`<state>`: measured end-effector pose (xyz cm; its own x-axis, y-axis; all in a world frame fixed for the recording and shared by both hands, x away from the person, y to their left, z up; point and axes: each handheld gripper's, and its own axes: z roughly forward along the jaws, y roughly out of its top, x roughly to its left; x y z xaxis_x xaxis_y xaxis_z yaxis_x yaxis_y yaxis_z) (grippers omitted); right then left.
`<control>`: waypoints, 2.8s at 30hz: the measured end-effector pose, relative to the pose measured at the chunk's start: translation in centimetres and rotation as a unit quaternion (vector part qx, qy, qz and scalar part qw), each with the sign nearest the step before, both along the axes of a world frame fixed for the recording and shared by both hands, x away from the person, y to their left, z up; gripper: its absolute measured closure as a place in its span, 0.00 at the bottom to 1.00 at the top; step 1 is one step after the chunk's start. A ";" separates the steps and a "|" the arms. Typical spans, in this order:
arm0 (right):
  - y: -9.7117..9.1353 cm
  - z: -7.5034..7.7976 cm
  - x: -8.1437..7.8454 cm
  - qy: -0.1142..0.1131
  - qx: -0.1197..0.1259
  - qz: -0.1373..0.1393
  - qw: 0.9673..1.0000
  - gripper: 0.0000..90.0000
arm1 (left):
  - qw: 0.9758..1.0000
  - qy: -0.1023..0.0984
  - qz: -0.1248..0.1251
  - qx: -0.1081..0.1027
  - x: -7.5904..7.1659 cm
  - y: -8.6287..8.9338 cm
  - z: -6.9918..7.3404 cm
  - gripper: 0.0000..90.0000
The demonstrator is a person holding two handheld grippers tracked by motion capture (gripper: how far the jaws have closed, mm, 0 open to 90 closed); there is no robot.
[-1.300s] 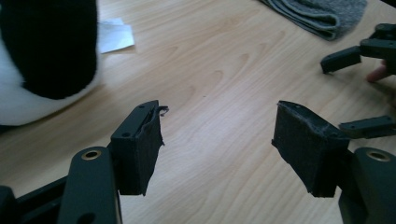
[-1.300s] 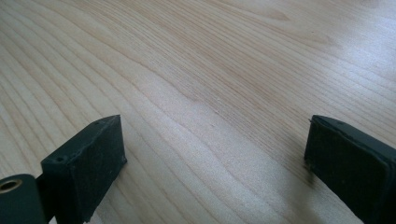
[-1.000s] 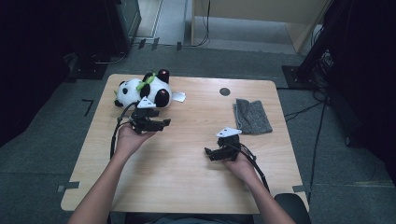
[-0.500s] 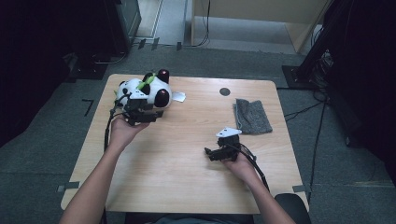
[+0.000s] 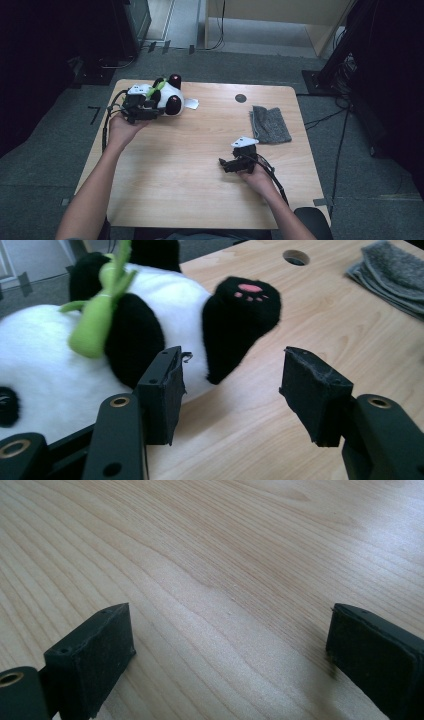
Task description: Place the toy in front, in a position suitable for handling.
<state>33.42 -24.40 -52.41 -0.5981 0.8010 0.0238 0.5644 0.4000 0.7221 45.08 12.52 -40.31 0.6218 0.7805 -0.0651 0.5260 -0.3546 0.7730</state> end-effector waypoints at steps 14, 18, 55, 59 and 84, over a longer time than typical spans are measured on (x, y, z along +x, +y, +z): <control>0.0 0.0 0.0 0.000 0.000 -0.001 1.000 0.05 | 1.000 -0.012 0.015 0.013 2.7 2.0 0.1 0.45; 0.0 0.0 0.0 0.001 0.000 -0.001 1.000 0.05 | 0.999 -0.021 0.032 0.006 3.5 2.7 0.0 0.44; 0.0 0.0 0.0 0.000 0.000 -0.001 1.000 0.05 | 0.999 0.003 0.032 -0.032 4.6 1.8 0.4 0.91; 0.0 0.0 0.0 -0.001 -0.001 0.000 1.000 0.05 | 0.999 0.003 0.029 -0.043 4.0 1.3 1.4 0.91; -1.3 1.5 0.5 0.006 0.029 -0.008 1.000 0.16 | 0.998 0.018 -0.027 -0.057 -3.7 -4.6 4.3 0.91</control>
<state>33.88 -25.65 -50.93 -0.5841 0.8079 0.0780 0.5796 0.3479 0.7369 41.38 7.92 -36.02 0.6589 0.7318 -0.1741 0.5363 -0.2947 0.7909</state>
